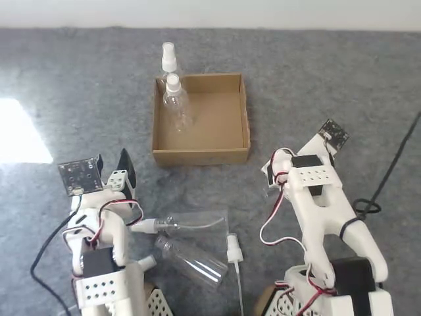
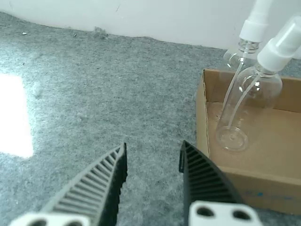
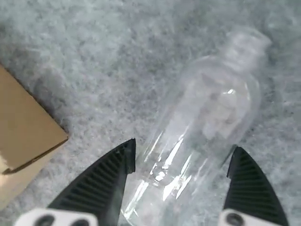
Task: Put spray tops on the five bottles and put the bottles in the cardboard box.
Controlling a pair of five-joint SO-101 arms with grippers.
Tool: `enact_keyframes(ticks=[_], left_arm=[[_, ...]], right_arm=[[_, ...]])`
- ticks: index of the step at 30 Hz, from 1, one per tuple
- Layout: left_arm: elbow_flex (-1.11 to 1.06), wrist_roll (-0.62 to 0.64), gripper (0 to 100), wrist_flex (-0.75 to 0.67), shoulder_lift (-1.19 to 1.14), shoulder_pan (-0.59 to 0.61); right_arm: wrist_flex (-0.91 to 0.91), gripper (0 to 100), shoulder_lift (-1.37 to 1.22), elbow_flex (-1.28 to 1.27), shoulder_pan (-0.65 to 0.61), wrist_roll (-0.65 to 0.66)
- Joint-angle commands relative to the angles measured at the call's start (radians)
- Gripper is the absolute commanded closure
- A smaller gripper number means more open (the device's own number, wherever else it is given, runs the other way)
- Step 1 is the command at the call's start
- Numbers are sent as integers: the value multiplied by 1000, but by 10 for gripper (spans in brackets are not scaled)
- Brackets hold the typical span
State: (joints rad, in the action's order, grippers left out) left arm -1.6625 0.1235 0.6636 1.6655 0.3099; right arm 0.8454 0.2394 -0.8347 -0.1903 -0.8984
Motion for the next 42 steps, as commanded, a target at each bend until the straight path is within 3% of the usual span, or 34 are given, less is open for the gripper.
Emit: enact_keyframes(ticks=[1,4,9,12,26,37,42], left_arm=[[8,-8,826,-2,5,3],[8,-8,826,-2,5,3],[8,-8,826,-2,5,3],[8,-8,826,-2,5,3],[8,-9,826,-2,5,3],[8,-9,826,-2,5,3],[8,-9,826,-2,5,3]], right_arm=[[30,714,19,3,13,-8],[39,735,19,3,15,-8],[42,893,24,3,19,-2],[42,913,30,3,42,26],[44,917,31,8,147,537],[50,914,31,8,213,858],[188,914,31,55,220,1089]])
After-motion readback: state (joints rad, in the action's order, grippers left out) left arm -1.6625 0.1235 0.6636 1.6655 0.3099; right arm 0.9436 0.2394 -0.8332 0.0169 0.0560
